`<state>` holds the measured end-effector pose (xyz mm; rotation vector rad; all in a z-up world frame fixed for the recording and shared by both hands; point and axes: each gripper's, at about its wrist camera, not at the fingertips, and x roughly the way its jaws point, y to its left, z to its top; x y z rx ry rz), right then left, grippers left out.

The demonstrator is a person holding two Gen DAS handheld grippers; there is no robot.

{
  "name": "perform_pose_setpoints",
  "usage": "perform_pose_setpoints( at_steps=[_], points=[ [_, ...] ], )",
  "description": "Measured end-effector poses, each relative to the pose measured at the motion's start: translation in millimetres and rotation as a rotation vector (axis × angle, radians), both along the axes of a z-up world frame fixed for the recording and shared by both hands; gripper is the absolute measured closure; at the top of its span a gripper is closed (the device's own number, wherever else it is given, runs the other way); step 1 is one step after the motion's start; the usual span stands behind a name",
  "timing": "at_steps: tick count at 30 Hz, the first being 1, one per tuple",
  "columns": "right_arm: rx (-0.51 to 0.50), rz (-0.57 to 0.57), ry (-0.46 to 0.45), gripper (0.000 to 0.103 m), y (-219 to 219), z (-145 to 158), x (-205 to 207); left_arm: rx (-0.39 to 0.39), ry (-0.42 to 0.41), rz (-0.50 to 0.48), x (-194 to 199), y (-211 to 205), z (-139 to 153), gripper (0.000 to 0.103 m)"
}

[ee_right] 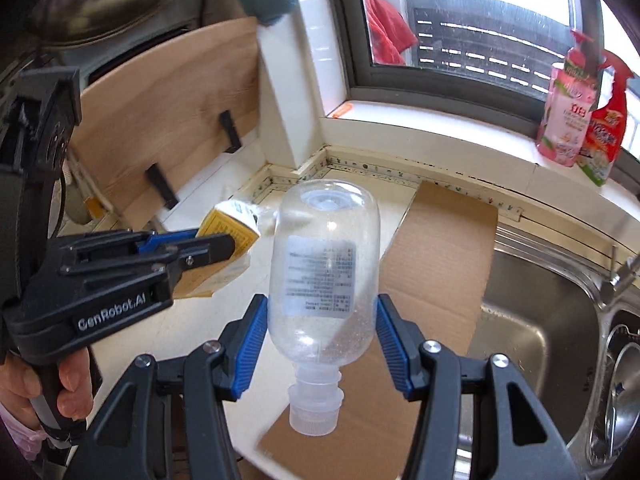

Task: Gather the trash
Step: 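Carry the bottle and yellow paper down over the floor bin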

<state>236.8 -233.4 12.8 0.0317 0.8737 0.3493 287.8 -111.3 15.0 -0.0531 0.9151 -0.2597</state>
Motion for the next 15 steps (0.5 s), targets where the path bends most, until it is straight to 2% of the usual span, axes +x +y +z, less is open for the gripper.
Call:
perform_pose_setpoints(
  at_steps=[8,11,15],
  points=[
    [-0.093,0.035,-0.058,0.049,31,23,-101,-0.039,0.006,-0.001,-117,35,4,0.088],
    [-0.125,0.048,-0.056,0.049,45,21,-133,-0.048,0.008,0.004,-158,52,-1,0.088],
    [-0.161,0.085,-0.018,0.049,70,1,-178,-0.039,0.016,0.009,-205,71,-17,0.088]
  ],
)
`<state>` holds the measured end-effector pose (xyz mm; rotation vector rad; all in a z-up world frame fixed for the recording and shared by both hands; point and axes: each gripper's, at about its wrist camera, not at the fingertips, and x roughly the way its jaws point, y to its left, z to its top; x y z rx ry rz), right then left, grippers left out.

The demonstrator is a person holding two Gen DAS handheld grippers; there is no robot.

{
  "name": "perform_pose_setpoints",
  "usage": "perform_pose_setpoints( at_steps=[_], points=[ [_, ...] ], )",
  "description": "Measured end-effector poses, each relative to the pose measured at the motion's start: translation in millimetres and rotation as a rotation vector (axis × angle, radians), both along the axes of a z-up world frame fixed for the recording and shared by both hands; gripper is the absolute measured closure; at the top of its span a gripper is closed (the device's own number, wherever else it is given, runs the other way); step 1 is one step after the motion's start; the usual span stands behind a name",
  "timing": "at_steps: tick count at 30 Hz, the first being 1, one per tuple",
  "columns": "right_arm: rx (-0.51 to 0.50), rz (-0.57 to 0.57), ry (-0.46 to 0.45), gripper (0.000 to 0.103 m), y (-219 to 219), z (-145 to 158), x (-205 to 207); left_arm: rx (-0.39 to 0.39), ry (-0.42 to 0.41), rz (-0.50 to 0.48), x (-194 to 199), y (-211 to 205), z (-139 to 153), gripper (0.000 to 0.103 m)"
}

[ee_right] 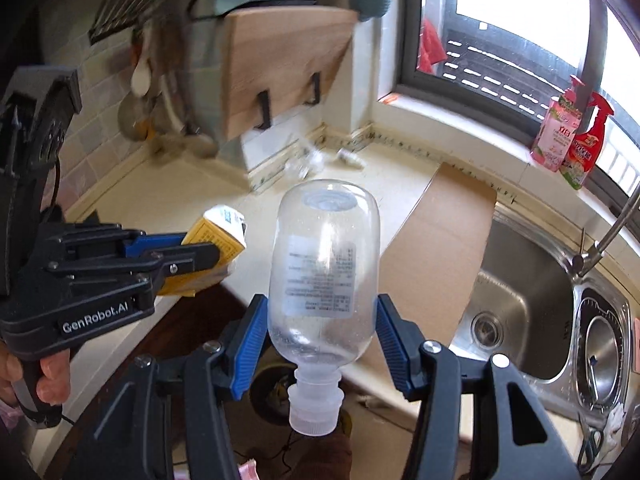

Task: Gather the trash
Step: 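Carry the bottle and yellow paper down over the floor bin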

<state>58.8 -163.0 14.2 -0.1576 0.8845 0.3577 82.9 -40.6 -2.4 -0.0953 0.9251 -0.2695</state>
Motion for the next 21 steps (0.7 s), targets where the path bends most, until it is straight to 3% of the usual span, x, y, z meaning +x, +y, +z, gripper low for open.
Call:
perform_pose_setpoints(
  at_steps=[4,9,14,21],
  points=[
    [-0.021,0.028,0.092,0.049,22,-40,-34,0.030,0.044,0.010,-41,13,-40,0.088],
    [-0.040,0.027,0.243,0.049,38,-106,-57,0.010,0.180,0.033,-75,27,-115,0.088],
    [-0.066,0.031,0.385,0.049,52,-174,-67,-0.020,0.306,0.084,-91,40,-189,0.088],
    [-0.095,0.040,0.526,0.049,70,-267,-59,-0.021,0.412,0.136,-92,52,-284,0.088]
  ],
)
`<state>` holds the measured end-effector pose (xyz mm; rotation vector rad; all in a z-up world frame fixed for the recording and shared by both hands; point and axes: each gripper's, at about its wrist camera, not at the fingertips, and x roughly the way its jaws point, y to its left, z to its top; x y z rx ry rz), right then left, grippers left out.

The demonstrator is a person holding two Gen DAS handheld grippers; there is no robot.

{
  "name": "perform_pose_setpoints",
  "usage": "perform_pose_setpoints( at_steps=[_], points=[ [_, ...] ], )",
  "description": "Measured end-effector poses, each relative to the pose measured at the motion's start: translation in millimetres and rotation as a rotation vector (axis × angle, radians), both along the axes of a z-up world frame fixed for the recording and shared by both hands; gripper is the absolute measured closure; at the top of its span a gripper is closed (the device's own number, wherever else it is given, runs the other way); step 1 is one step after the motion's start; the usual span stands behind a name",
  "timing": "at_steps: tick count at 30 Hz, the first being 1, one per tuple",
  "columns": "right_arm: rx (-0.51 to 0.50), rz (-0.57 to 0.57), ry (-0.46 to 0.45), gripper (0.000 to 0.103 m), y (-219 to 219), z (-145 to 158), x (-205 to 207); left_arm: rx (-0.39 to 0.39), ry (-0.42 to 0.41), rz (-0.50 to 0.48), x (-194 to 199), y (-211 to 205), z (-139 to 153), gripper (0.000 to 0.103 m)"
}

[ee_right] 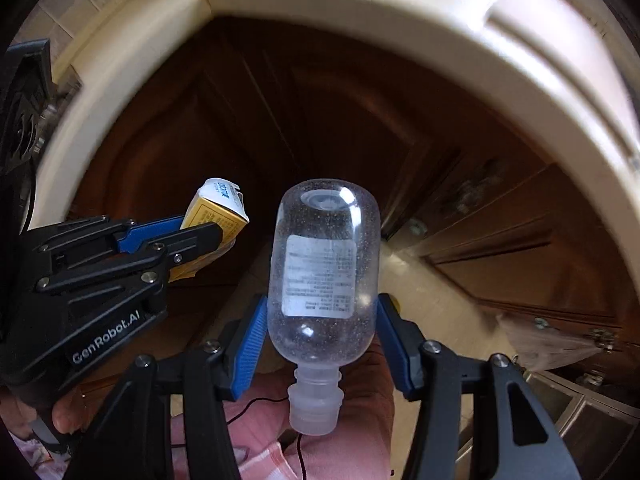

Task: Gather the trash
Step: 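Carry the bottle and yellow paper down over the floor bin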

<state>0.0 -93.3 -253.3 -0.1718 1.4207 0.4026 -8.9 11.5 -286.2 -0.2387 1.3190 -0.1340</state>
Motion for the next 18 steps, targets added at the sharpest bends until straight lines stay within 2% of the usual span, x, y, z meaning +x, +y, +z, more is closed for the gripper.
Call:
perform_pose_setpoints(
  at_steps=[6,11,18],
  points=[
    [-0.015,0.017,0.036,0.049,13,-66,17,0.012,0.039,0.024,10,7,-62,0.088],
    [-0.008,0.042,0.022,0.048,20,-114,28,0.034,0.052,0.053,19,12,-112,0.089],
    [-0.007,0.074,-0.004,0.048,26,-182,41,-0.001,0.067,0.083,32,22,-181,0.089]
  ],
)
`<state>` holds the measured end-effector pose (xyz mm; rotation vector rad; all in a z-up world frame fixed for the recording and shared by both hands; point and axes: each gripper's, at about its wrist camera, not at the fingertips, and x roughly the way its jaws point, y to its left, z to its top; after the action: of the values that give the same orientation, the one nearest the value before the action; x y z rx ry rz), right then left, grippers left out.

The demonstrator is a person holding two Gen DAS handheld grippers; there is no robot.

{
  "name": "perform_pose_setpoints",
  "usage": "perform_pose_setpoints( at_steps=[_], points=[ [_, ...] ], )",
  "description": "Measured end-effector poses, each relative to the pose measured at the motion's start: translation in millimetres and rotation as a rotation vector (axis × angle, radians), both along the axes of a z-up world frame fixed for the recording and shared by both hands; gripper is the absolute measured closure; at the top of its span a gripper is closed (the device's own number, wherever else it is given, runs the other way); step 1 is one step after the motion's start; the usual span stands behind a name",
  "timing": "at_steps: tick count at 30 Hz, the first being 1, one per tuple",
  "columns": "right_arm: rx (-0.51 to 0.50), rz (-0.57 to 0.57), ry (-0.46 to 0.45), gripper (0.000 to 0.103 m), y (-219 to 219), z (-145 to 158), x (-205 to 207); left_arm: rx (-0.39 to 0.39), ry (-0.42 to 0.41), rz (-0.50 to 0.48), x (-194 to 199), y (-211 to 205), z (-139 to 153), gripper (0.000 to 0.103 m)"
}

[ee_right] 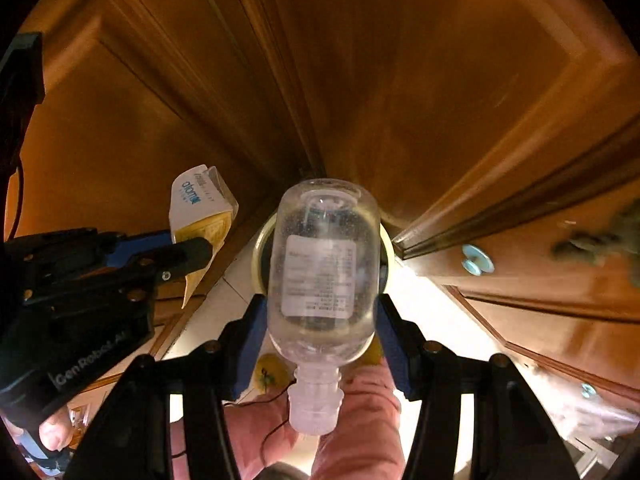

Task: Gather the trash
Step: 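Carry the bottle and yellow paper down over the floor bin, then open both tools to drop the bottle and paper into the bin, then raise both tools back up to the counter trash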

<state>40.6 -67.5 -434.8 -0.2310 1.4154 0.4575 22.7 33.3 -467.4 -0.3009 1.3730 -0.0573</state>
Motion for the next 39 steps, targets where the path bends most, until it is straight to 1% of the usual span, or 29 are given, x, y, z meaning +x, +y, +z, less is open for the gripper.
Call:
perform_pose_setpoints(
  at_steps=[2,4,6,7,8,9,11,12,14,15,17,18,21,25,27,29,32,34,36,39],
  points=[
    [0.005,0.004,0.003,0.048,2,-16,2,0.001,0.009,-0.017,3,2,-15,0.089],
    [0.008,0.000,0.006,0.047,1,-28,3,0.021,0.018,-0.027,8,1,-24,0.089],
    [0.017,-0.009,0.000,0.047,1,-35,-1,0.016,0.022,-0.031,12,2,-30,0.087],
    [0.019,-0.008,-0.004,0.047,3,-30,14,0.010,0.024,-0.031,14,-2,-30,0.085],
    [0.024,-0.008,-0.004,0.047,2,-31,15,0.003,0.029,-0.034,17,-1,-30,0.077],
    [0.028,-0.012,-0.002,0.047,1,-31,16,0.010,0.035,-0.038,20,-1,-30,0.065],
    [0.036,-0.020,-0.005,0.046,-2,-30,17,0.051,0.036,-0.041,18,-3,-26,0.049],
    [0.042,-0.022,-0.011,0.045,-3,-29,17,0.069,0.030,-0.042,18,-2,-23,0.045],
    [0.048,-0.024,-0.019,0.040,-9,-23,18,0.083,0.029,-0.042,19,1,-19,0.039],
    [0.050,-0.023,-0.024,0.039,-9,-21,18,0.090,0.026,-0.034,17,2,-15,0.036],
    [0.048,-0.023,-0.031,0.037,-10,-17,17,0.096,0.025,-0.019,16,4,-9,0.035],
    [0.049,-0.024,-0.030,0.037,-7,-15,18,0.097,0.028,-0.015,16,8,-10,0.035],
    [0.050,-0.027,-0.026,0.036,-4,-6,14,0.103,0.034,0.006,11,10,1,0.035],
    [0.052,-0.023,-0.027,0.036,-9,7,19,0.104,0.047,0.032,7,18,11,0.035],
    [0.052,-0.020,-0.031,0.036,-11,19,18,0.103,0.048,0.046,4,20,25,0.035],
    [0.050,-0.018,-0.036,0.036,-11,32,15,0.101,0.042,0.057,0,22,44,0.035],
    [0.049,-0.017,-0.056,0.036,-13,64,9,0.099,0.018,0.062,-6,24,81,0.035],
    [0.052,-0.019,-0.077,0.036,-14,91,5,0.103,-0.011,0.058,-10,25,116,0.034],
    [0.058,-0.026,-0.100,0.036,-17,118,1,0.111,-0.047,0.048,-15,25,153,0.030],
    [0.071,-0.031,-0.150,0.036,-20,167,-7,0.124,-0.100,0.037,-22,25,203,0.028]
  ],
)
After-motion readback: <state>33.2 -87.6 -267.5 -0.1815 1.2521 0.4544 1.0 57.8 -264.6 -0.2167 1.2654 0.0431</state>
